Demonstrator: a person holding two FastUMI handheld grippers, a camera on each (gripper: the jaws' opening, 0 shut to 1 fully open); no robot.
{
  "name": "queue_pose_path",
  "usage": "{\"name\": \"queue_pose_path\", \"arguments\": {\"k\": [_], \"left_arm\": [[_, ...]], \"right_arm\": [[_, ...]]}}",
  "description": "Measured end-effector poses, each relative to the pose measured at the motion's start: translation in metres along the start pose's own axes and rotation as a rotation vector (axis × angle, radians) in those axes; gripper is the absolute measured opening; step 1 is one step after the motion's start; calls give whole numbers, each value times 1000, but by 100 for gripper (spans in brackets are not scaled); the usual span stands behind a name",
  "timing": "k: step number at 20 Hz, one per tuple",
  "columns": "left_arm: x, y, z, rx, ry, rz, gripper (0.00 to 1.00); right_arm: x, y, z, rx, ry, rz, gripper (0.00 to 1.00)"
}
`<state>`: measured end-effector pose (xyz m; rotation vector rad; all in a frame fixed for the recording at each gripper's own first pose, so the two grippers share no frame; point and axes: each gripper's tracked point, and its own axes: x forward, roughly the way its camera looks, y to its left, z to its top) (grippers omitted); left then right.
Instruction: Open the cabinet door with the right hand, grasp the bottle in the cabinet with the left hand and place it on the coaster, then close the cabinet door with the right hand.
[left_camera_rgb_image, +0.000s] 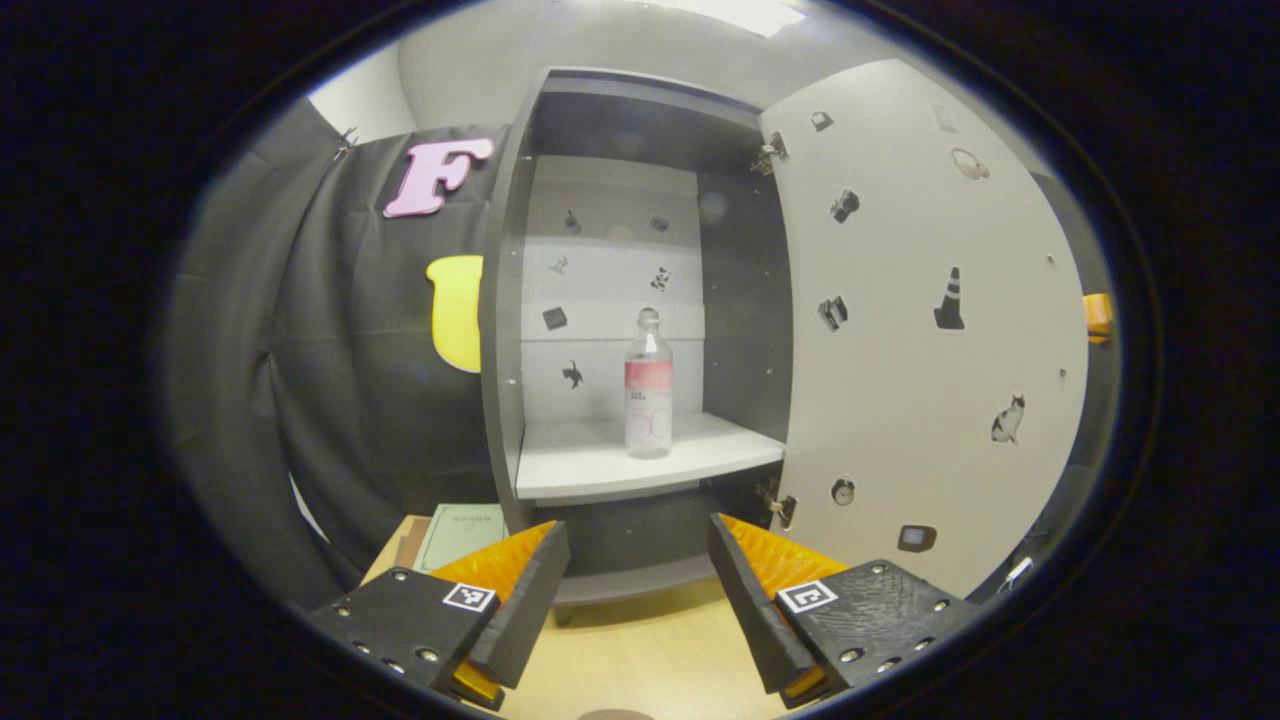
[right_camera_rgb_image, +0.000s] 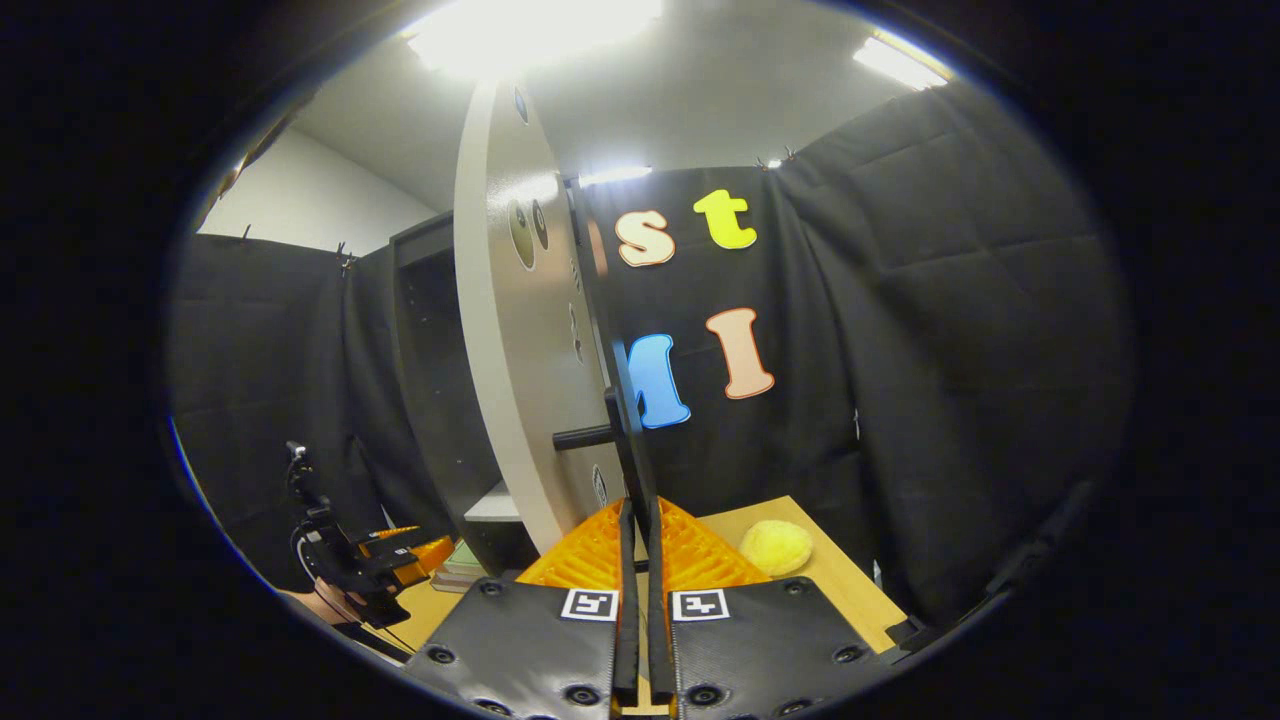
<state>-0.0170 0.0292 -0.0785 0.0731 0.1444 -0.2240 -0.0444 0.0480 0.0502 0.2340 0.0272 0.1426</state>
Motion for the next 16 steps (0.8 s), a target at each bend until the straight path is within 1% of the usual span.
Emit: {"name": "queue_pose_path", "arguments": {"k": [2, 4, 6, 8, 9, 11, 12, 13, 14, 15, 16], "left_arm": [[16, -1, 12, 30, -39, -24, 84], [31, -4, 19, 28, -53, -44, 86], [50, -12, 26, -31, -55, -73, 84], [65, -16, 48, -87, -82, -101, 87], [70, -14, 60, -92, -96, -102, 87], [83, -6, 83, -87, -124, -90, 86], [92, -3, 94, -83, -137, -90, 84], [101, -1, 105, -77, -146, -88, 86], [112, 2, 114, -71, -149, -84, 84], [123, 1, 120, -68, -143, -86, 88], [135, -2, 127, -63, -134, -96, 84]], "right_arm": [[-21, 0, -3, -6, -5, -21, 6], [-51, -9, -5, 37, -8, -72, 3], [-69, -25, 0, 83, -19, -129, 3], [-79, -50, 8, 88, -33, -191, 2], [-80, -60, 14, 86, -43, -219, 2], [-65, -77, 29, 95, -75, -260, 2], [-56, -86, 35, 103, -92, -281, 2], [-52, -94, 38, 113, -110, -299, 2], [-45, -103, 42, 123, -131, -318, 0], [-41, -111, 45, 131, -139, -328, 4], [-34, -118, 45, 133, -144, -332, 5]]}}
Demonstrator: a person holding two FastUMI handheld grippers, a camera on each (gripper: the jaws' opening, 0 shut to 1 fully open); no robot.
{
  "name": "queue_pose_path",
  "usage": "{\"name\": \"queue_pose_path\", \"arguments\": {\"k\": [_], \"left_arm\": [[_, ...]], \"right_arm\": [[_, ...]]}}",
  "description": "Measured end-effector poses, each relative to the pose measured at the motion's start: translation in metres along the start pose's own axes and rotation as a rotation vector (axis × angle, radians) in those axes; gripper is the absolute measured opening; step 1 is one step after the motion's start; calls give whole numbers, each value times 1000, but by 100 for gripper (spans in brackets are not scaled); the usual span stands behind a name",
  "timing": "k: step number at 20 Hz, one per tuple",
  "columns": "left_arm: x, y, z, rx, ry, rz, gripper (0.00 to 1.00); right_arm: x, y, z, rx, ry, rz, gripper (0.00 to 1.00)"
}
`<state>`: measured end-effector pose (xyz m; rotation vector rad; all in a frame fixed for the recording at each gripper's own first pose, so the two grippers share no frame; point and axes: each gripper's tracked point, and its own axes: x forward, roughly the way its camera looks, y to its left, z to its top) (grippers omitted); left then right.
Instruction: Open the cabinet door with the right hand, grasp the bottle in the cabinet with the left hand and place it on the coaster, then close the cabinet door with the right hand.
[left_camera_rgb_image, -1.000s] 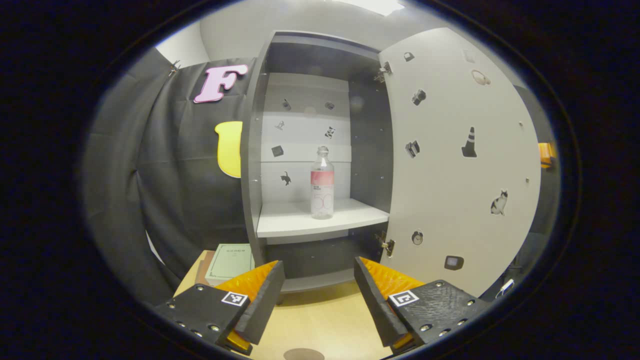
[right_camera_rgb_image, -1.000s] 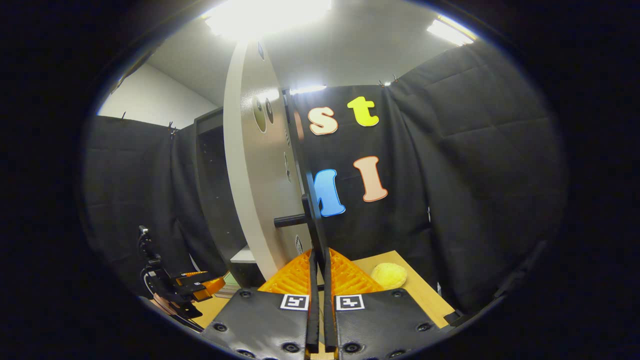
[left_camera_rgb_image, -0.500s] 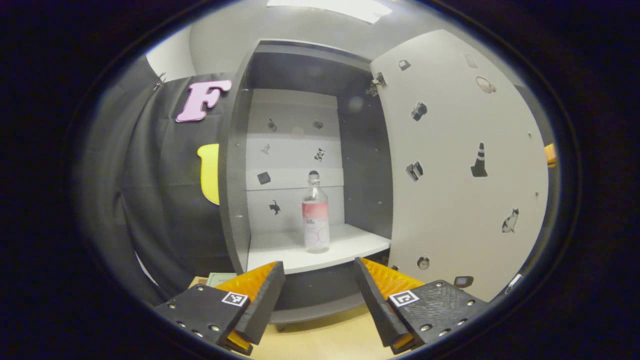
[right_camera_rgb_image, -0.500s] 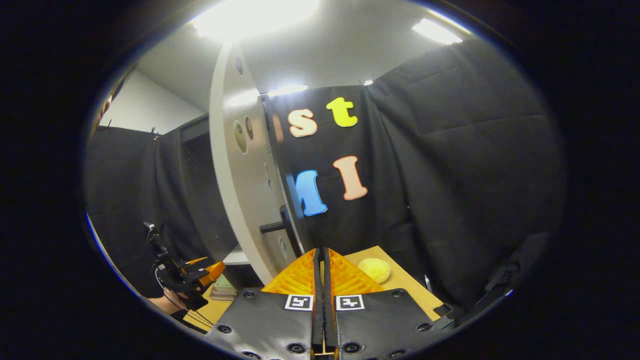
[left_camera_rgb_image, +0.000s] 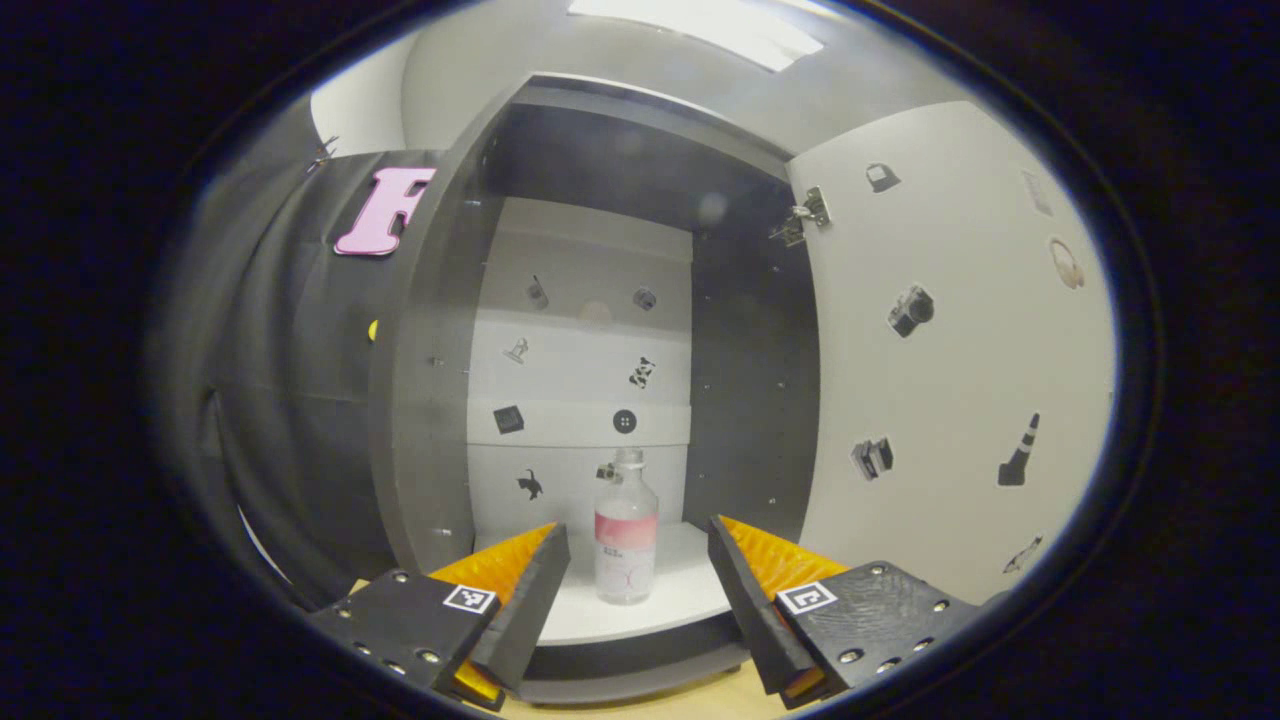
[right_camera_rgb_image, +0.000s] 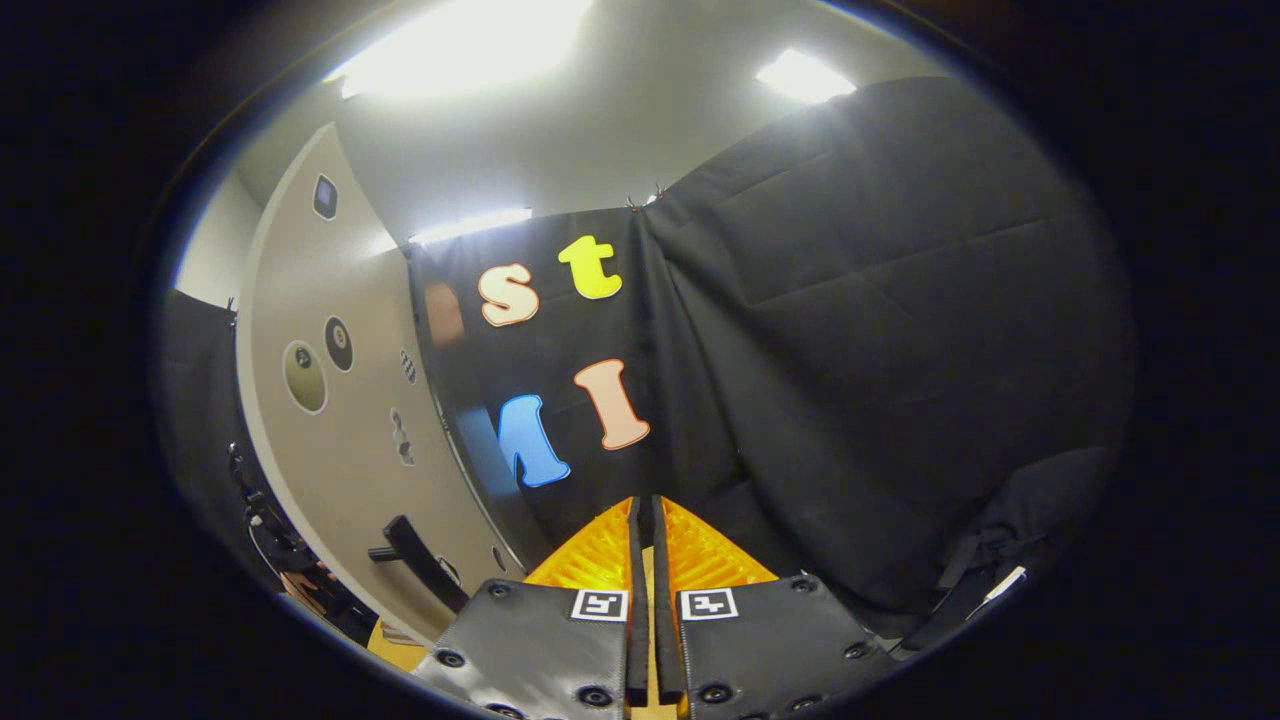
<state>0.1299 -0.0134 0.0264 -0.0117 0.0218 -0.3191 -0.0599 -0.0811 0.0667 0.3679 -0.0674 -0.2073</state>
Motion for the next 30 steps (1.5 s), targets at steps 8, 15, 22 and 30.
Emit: {"name": "queue_pose_path", "arguments": {"k": [8, 15, 22, 30], "left_arm": [[76, 5, -7, 1, 75, 26, 84], [120, 19, -30, 43, 122, 37, 84], [141, 17, -65, 22, 203, 29, 86], [146, 21, -71, 27, 213, 44, 88]], "right_arm": [[50, -26, -11, -64, 25, -25, 27], [69, -48, -37, -43, 70, -59, 80], [77, -67, -48, -86, 109, -128, 80], [83, -85, -73, -84, 155, -161, 80]]}}
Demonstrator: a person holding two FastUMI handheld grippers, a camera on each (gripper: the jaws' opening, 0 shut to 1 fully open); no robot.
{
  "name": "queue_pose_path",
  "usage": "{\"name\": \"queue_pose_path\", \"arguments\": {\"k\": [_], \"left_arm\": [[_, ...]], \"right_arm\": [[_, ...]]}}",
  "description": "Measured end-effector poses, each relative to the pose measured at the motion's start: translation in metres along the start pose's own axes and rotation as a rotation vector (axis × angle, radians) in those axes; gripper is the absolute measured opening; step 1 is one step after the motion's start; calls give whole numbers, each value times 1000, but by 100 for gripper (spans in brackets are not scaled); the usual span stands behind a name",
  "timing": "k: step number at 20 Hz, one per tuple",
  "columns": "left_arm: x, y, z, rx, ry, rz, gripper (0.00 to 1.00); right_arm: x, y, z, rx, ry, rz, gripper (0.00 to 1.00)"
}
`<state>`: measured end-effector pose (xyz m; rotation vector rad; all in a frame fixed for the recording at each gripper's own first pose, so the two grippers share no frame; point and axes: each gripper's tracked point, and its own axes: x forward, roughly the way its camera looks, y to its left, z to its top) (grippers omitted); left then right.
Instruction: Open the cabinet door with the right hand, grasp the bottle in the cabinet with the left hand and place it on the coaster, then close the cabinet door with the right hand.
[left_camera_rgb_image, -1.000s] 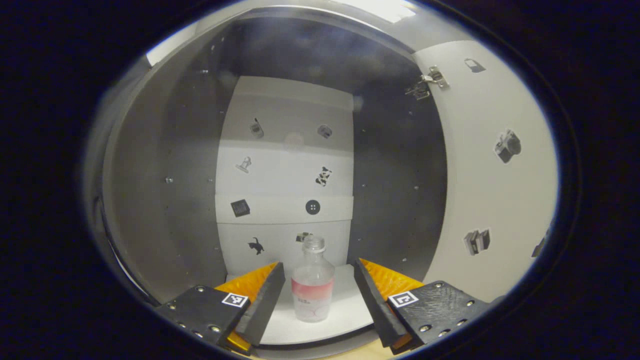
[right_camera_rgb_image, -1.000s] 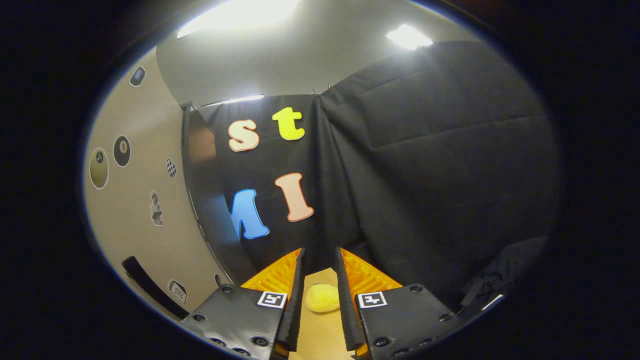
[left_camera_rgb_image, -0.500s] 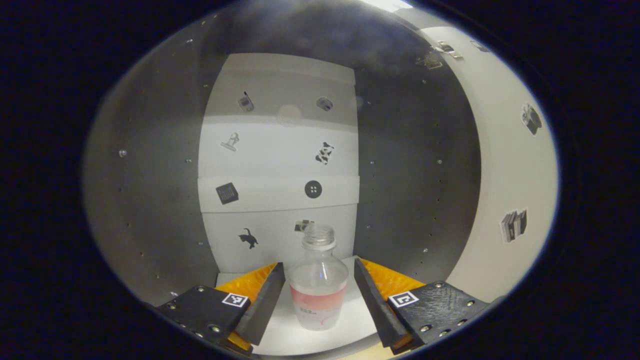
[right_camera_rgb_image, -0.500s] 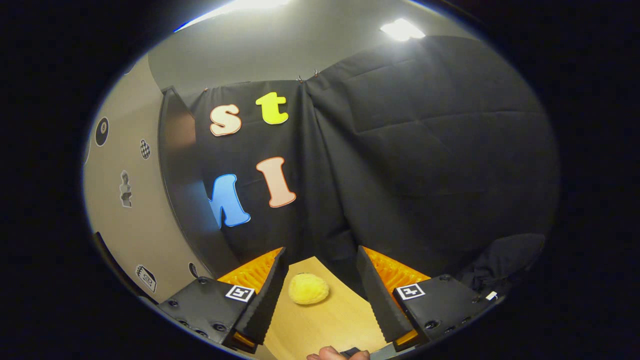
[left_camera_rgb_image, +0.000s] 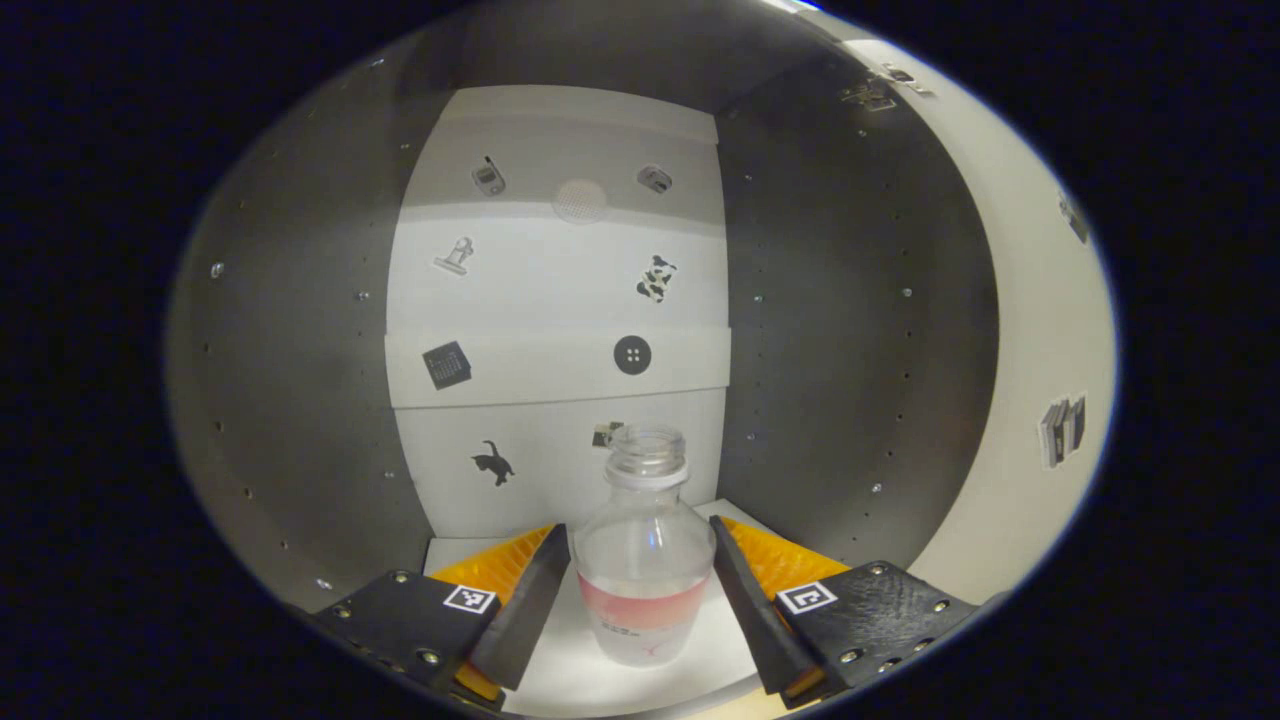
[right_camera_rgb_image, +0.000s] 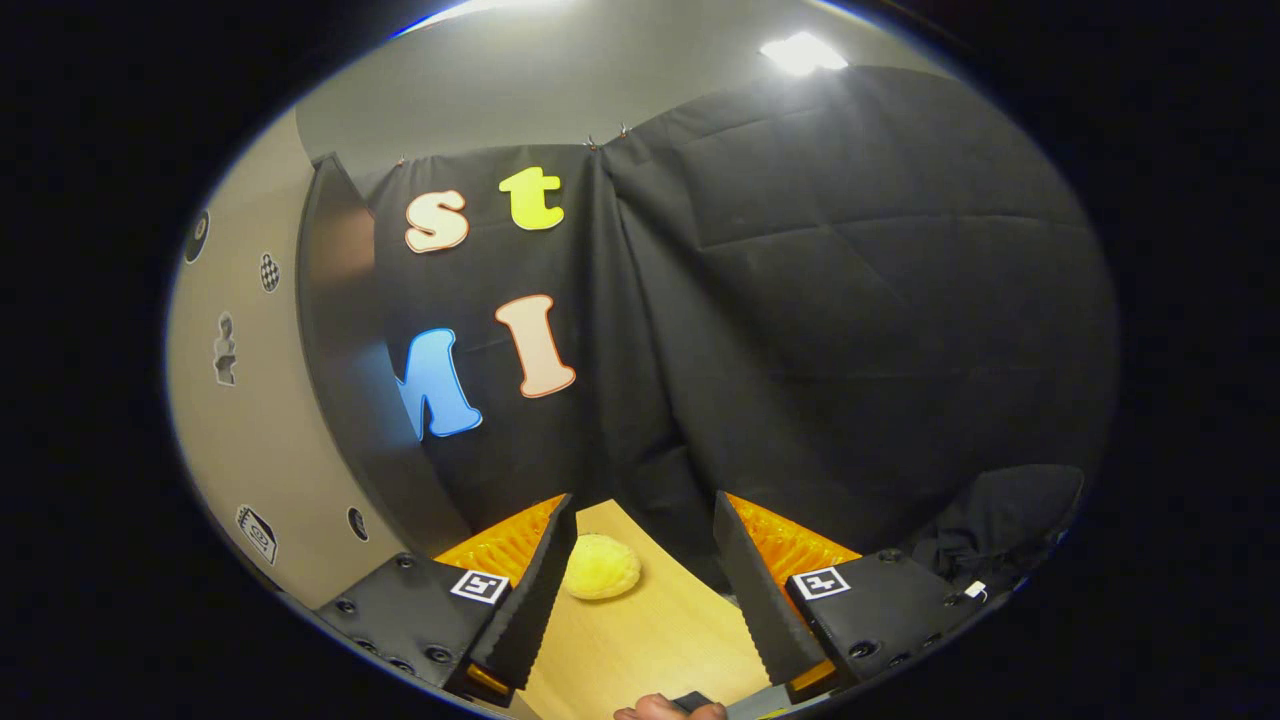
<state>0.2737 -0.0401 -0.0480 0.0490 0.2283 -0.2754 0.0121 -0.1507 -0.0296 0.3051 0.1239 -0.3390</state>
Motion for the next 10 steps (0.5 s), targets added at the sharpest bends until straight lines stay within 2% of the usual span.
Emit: {"name": "queue_pose_path", "arguments": {"k": [3, 5, 7, 8, 10], "left_arm": [[2, -1, -2, -24, 2, -1, 85], [1, -3, -1, -45, -8, -5, 74], [-1, -4, -1, -58, -11, -3, 74], [-3, -6, -1, -61, -11, -6, 74], [-7, -3, -2, -51, -16, 23, 74]], "right_arm": [[3, -3, -6, 25, 13, 4, 80], [7, -6, -8, 33, 18, 3, 80], [9, -10, -10, 34, 21, -1, 80], [11, -10, -11, 31, 20, -1, 88], [13, -11, -10, 30, 15, 11, 88]]}}
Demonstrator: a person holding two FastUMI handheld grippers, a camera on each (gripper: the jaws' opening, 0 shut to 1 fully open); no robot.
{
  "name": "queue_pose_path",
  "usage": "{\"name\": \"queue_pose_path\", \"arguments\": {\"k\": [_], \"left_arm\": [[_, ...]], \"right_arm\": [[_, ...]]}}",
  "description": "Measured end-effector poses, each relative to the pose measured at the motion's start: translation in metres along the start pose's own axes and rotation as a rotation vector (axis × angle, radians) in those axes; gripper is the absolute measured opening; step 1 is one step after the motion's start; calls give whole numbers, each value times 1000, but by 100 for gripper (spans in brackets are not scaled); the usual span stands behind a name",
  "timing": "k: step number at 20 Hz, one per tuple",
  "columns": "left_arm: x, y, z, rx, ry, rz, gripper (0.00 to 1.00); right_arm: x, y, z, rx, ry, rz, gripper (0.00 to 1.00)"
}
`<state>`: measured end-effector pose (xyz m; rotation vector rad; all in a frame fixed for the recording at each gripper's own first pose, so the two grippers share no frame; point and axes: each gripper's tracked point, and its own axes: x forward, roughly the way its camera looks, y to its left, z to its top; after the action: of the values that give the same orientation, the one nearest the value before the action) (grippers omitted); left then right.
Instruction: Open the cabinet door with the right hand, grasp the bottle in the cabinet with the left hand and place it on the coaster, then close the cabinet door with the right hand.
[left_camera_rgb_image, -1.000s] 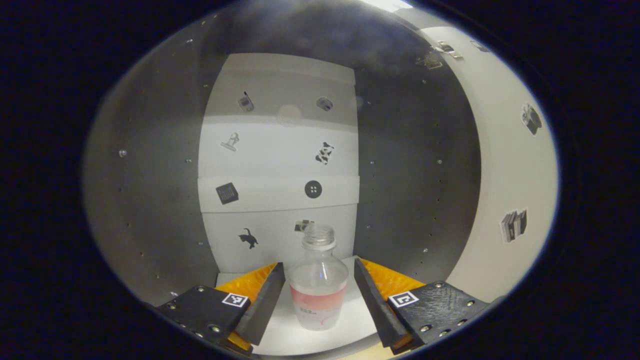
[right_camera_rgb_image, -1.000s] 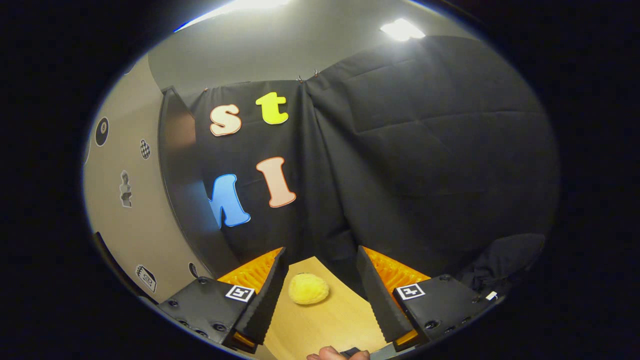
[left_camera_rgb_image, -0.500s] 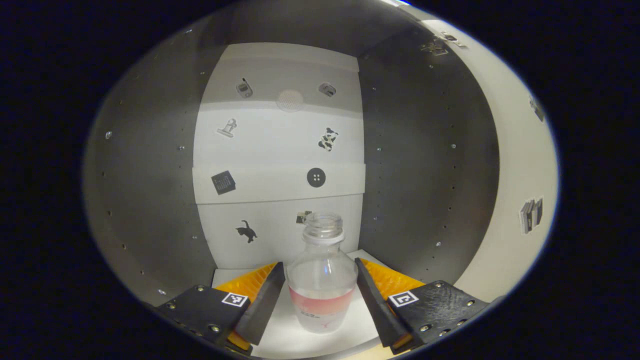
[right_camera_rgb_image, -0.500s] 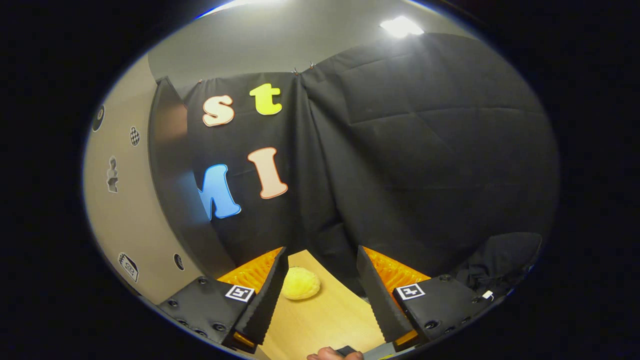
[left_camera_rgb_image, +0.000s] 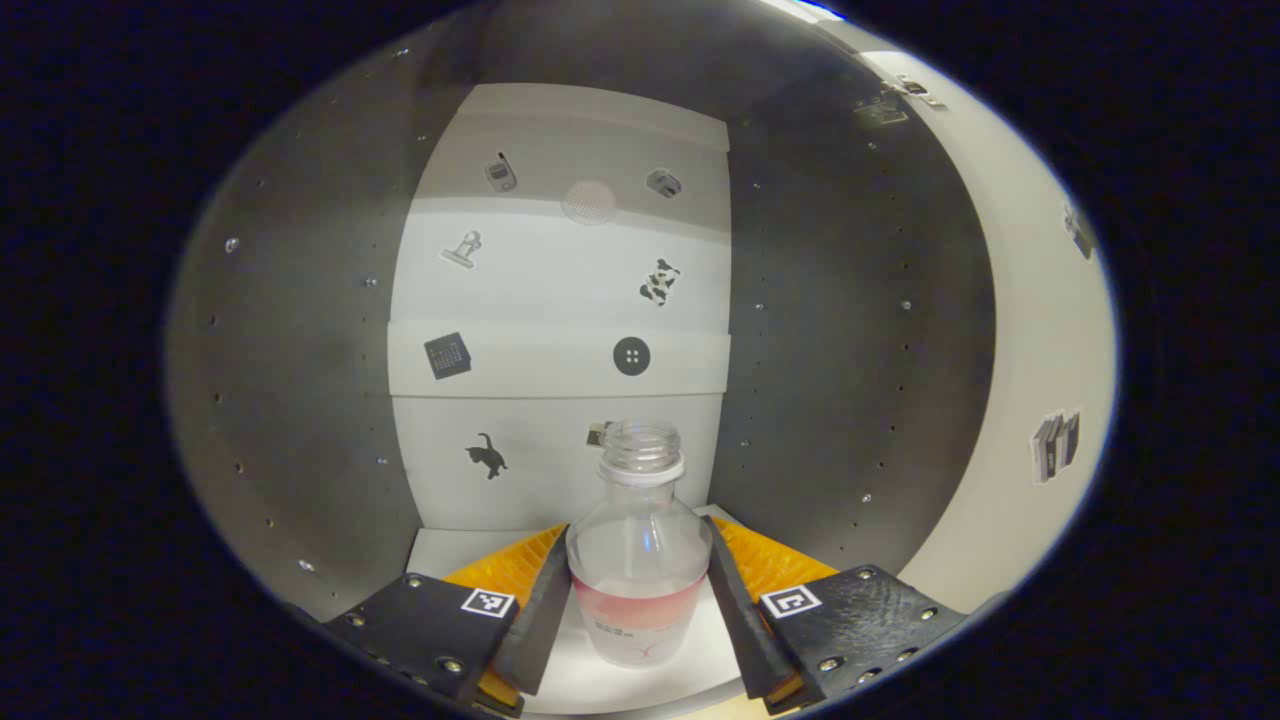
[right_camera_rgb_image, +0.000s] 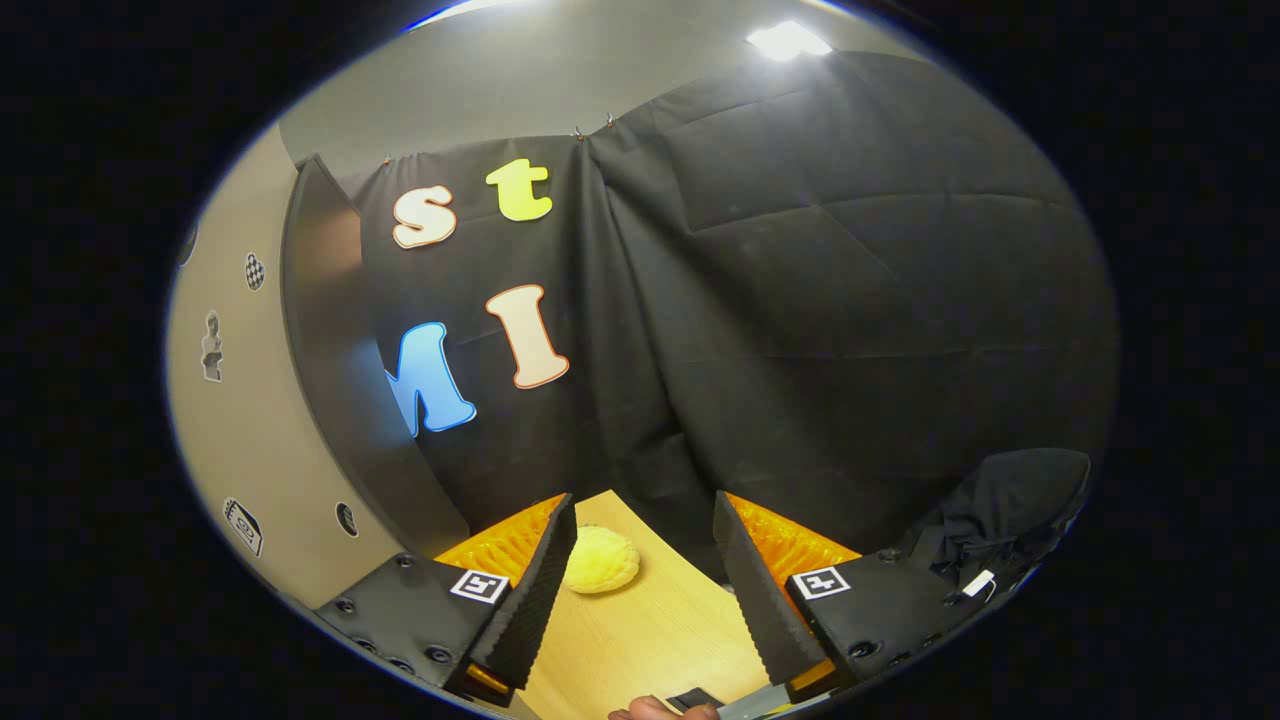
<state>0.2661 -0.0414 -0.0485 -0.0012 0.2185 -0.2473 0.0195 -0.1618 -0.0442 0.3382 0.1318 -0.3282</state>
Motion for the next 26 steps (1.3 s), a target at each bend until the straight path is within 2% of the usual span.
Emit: {"name": "queue_pose_path", "arguments": {"k": [5, 8, 12, 16, 17, 22, 26], "left_arm": [[-23, -9, 9, -11, -39, 2, 72], [-50, -11, 24, -9, -90, 5, 73], [-105, -5, 34, 49, -151, 34, 71], [-172, 9, 33, 71, -169, 58, 71], [-188, 13, 31, 66, -169, 57, 72], [-260, 44, -5, 34, -159, 102, 71], [-299, 65, -76, 12, -108, 159, 72]], "right_arm": [[14, -3, 4, 30, -14, 38, 87], [29, 3, 5, 58, -16, 98, 87], [43, 19, 7, 40, -37, 149, 88], [31, 49, 8, -10, -66, 198, 88], [26, 51, 6, -19, -62, 198, 80], [-7, 67, -4, -28, -48, 215, 80], [-31, 70, -11, -60, -44, 212, 80]]}}
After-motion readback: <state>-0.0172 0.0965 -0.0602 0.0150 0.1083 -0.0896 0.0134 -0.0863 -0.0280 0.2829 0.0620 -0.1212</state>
